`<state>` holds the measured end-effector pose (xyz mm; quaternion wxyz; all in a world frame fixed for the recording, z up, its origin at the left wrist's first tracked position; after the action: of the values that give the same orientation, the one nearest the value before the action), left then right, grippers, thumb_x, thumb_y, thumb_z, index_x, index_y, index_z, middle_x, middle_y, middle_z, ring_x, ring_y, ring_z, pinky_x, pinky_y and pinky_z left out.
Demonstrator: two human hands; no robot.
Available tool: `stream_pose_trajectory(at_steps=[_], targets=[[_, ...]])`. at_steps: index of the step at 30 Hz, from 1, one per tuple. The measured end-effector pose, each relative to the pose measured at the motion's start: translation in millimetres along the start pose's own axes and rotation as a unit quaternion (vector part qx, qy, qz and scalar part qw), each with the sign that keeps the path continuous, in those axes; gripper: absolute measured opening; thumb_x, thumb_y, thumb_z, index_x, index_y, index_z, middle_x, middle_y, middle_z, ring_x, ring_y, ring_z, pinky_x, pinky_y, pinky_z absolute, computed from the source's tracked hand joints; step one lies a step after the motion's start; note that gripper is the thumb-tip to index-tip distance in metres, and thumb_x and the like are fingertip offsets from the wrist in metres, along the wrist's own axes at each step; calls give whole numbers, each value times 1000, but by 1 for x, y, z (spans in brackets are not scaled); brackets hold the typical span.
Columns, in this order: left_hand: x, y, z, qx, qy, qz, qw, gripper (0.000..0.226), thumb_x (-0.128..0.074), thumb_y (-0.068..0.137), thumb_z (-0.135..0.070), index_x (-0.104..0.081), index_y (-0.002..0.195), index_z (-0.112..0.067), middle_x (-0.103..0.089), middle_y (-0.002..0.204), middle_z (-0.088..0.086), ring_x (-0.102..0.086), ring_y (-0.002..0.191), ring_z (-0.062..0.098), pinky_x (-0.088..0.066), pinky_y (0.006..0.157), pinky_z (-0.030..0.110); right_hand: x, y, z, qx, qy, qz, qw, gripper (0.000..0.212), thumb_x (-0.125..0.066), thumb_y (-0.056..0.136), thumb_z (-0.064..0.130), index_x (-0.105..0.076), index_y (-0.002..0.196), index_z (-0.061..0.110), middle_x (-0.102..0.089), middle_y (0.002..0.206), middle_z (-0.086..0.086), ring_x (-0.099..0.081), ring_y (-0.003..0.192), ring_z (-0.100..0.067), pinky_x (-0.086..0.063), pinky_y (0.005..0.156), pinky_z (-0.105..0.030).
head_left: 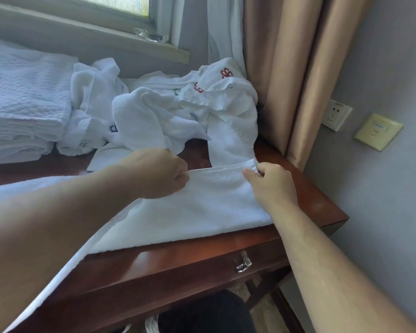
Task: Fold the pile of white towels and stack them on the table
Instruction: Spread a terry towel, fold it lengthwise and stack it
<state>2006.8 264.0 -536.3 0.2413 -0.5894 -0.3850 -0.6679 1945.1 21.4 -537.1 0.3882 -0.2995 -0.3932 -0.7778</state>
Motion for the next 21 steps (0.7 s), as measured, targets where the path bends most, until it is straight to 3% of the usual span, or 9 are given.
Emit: stream_pose_trajectory(at_steps=[2,4,6,8,11,13,17,21], targets=[[-7,3,-1,-13,3,-20,1000,38,-44,97,-47,-44,67,-23,-46,65,-5,-43,56,11,-31,49,28,-5,2,-8,-26,-23,-9,999,52,-67,91,37,-32,57,17,-35,52,3,-35,50,-17,-22,47,-30],[-14,3,-1,-12,3,-24,1000,31,-47,95,-48,-51,75,-25,-44,64,-7,-40,55,10,-28,47,27,-12,3,-13,-45,-46,3,998,46,-71,88,37,-41,60,16,-47,61,3,-45,56,-17,-31,50,-31],[-21,1,2,7,-13,5,1000,24,-48,93,-54,-57,92,-31,-46,72,-9,-46,64,14,-28,49,26,-18,1,-15,-69,-79,28,994,27,-73,87,39,-54,76,22,-57,88,5,-55,81,-18,-45,73,-35],[-26,-4,13,38,-64,39,996,23,-48,92,-60,-53,101,-40,-50,83,-12,-50,75,14,-32,54,27,-14,-5,-6,-62,-113,5,992,24,-74,87,39,-55,94,27,-52,106,4,-51,101,-22,-38,88,-41],[-16,-27,40,92,-180,20,979,21,-46,93,-59,-55,96,-40,-58,88,-14,-52,78,3,-41,62,30,-6,-24,41,73,-44,-86,993,20,-74,86,27,-57,92,19,-50,97,2,-51,96,-27,-35,81,-38],[-2,-53,67,133,-214,-10,968,25,-45,93,-57,-61,93,-37,-63,87,-14,-56,76,1,-45,65,31,-15,-48,81,165,46,-88,981,16,-73,86,22,-59,86,14,-50,91,3,-52,90,-24,-39,78,-33],[26,-125,129,215,-244,-52,944,21,-51,94,-50,-65,86,-37,-67,82,-13,-58,67,3,-39,58,29,-50,-98,170,289,156,15,944,16,-67,86,27,-63,91,12,-56,94,1,-52,91,-20,-42,79,-25],[48,-234,171,277,-219,-125,927,15,-56,92,-46,-66,84,-39,-65,81,-25,-58,74,-3,-39,61,25,-75,-160,257,442,213,124,862,18,-71,90,31,-67,88,14,-58,89,3,-52,88,-18,-42,87,-28]])
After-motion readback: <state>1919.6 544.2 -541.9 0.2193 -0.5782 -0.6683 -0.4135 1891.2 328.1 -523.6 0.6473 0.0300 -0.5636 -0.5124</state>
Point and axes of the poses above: each hand's wrist, its own y-axis towards the middle knuckle, its own x-axis out of the back of the hand, z = x × y, the point moved 8 cm from there along y, towards the middle knuckle
